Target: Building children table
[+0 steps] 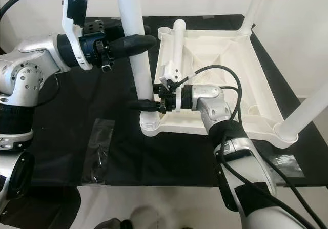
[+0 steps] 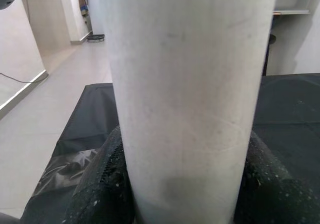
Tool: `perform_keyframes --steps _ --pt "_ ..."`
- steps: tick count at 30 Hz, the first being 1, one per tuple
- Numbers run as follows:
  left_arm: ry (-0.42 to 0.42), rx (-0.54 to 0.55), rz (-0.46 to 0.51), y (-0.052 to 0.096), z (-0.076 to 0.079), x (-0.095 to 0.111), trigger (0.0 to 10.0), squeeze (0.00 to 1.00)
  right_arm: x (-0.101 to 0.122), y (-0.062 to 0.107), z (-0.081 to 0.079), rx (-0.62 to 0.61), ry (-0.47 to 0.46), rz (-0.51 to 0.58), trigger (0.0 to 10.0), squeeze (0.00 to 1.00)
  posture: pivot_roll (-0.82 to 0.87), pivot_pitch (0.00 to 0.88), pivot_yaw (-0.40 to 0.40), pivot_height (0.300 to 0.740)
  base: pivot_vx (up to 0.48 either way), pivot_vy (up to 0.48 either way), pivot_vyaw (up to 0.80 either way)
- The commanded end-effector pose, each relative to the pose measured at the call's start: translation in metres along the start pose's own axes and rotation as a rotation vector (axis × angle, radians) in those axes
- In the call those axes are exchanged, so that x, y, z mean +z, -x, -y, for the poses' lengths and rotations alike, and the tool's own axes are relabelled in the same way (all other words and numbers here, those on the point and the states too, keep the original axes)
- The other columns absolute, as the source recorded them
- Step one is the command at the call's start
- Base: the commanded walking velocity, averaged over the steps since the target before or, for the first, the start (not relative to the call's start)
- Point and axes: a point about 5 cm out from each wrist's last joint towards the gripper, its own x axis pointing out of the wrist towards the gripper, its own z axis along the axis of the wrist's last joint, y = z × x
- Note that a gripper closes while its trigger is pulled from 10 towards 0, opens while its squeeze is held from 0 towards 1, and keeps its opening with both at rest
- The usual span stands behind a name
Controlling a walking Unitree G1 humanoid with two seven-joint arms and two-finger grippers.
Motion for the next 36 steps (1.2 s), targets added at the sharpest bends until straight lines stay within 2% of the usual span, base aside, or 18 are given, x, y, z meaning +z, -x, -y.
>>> perform_keyframes --steps 1,8,9,16,17,19,20,21,23,24,25,29,30,31,32,33,34,36 --pt "0.071 -0.085 -0.112 -0.006 0.007 -0.025 0.0 0.0 0.014 0.002 0.007 -0.033 0.022 0.061 0.0 0.0 0.11 0.106 0.047 0.74 0.0 0.0 0.0" --pt "0.053 -0.149 -0.123 -0.02 0.009 -0.027 0.0 0.0 0.007 0.003 0.006 -0.063 0.003 0.075 0.0 0.0 0.09 0.105 0.059 0.74 0.0 0.0 0.0" --pt "0.05 -0.138 -0.116 -0.027 0.006 -0.025 10.0 1.0 0.001 0.004 0.004 -0.094 -0.004 0.087 0.0 0.0 0.08 0.108 0.061 0.74 0.0 0.0 0.0" --pt "0.041 -0.05 -0.079 -0.036 -0.004 -0.02 10.0 1.0 -0.021 0.001 -0.009 -0.212 -0.034 0.122 0.0 0.0 0.08 0.118 0.064 0.74 0.0 0.0 0.0" --pt "0.043 -0.011 -0.069 -0.035 -0.009 -0.018 10.0 0.0 -0.029 -0.001 -0.014 -0.286 -0.061 0.123 0.0 0.0 0.07 0.119 0.062 0.74 0.0 0.0 0.0" --pt "0.043 -0.011 -0.069 -0.035 -0.009 -0.018 10.0 0.0 -0.029 -0.001 -0.014 -0.286 -0.061 0.123 0.0 0.0 0.07 0.119 0.062 0.74 0.0 0.0 0.0" --pt "0.051 0.028 -0.053 -0.032 -0.014 -0.015 10.0 0.0 -0.041 -0.008 -0.021 -0.399 -0.092 0.095 0.0 0.0 0.07 0.12 0.056 0.74 0.0 0.0 0.0" --pt "0.058 0.064 -0.034 -0.029 -0.018 -0.012 10.0 0.0 -0.058 -0.018 -0.03 -0.57 -0.126 0.003 0.0 0.0 0.07 0.122 0.048 0.74 0.0 0.0 0.0" --pt "0.058 0.064 -0.034 -0.029 -0.018 -0.012 10.0 0.0 -0.058 -0.018 -0.03 -0.57 -0.126 0.003 0.0 0.0 0.07 0.122 0.048 0.74 0.0 0.0 0.0" --pt "0.06 0.085 -0.02 -0.026 -0.021 -0.01 10.0 0.0 -0.079 -0.03 -0.049 -0.788 -0.222 -0.096 0.0 0.0 0.06 0.126 0.047 0.74 0.0 0.0 0.0" --pt "0.062 0.106 -0.012 -0.023 -0.024 -0.008 10.0 0.0 -0.088 -0.044 -0.066 -0.94 -0.262 -0.133 0.0 0.0 0.06 0.119 0.056 0.74 0.0 0.0 0.0" --pt "0.062 0.106 -0.012 -0.023 -0.024 -0.008 10.0 0.0 -0.088 -0.044 -0.066 -0.94 -0.262 -0.133 0.0 0.0 0.06 0.119 0.056 0.74 0.0 0.0 0.0" --pt "0.063 0.117 -0.009 -0.022 -0.026 -0.008 10.0 0.0 -0.091 -0.051 -0.076 -1.026 -0.289 -0.144 0.0 0.0 0.06 0.118 0.06 0.74 0.0 0.0 0.0" --pt "0.063 0.117 -0.009 -0.022 -0.026 -0.008 10.0 0.0 -0.091 -0.051 -0.076 -1.026 -0.289 -0.144 0.0 0.0 0.06 0.118 0.06 0.74 0.0 0.0 0.0" --pt "0.062 0.128 -0.016 -0.021 -0.027 -0.009 1.9 0.0 -0.088 -0.058 -0.077 -1.047 -0.29 -0.122 0.0 0.0 0.07 0.111 0.043 0.74 0.0 0.0 0.0" --pt "0.062 0.128 -0.016 -0.021 -0.027 -0.009 1.9 0.0 -0.088 -0.058 -0.077 -1.047 -0.29 -0.122 0.0 0.0 0.07 0.111 0.043 0.74 0.0 0.0 0.0" --pt "0.064 0.134 -0.021 -0.02 -0.028 -0.01 0.0 0.0 -0.085 -0.063 -0.074 -1.037 -0.273 -0.102 0.0 0.0 0.07 0.11 0.04 0.74 0.0 0.0 0.0" --pt "0.066 0.136 -0.025 -0.02 -0.028 -0.011 0.0 0.0 -0.082 -0.064 -0.073 -1.024 -0.256 -0.095 0.0 0.0 0.07 0.111 0.039 0.74 0.0 0.0 0.0"
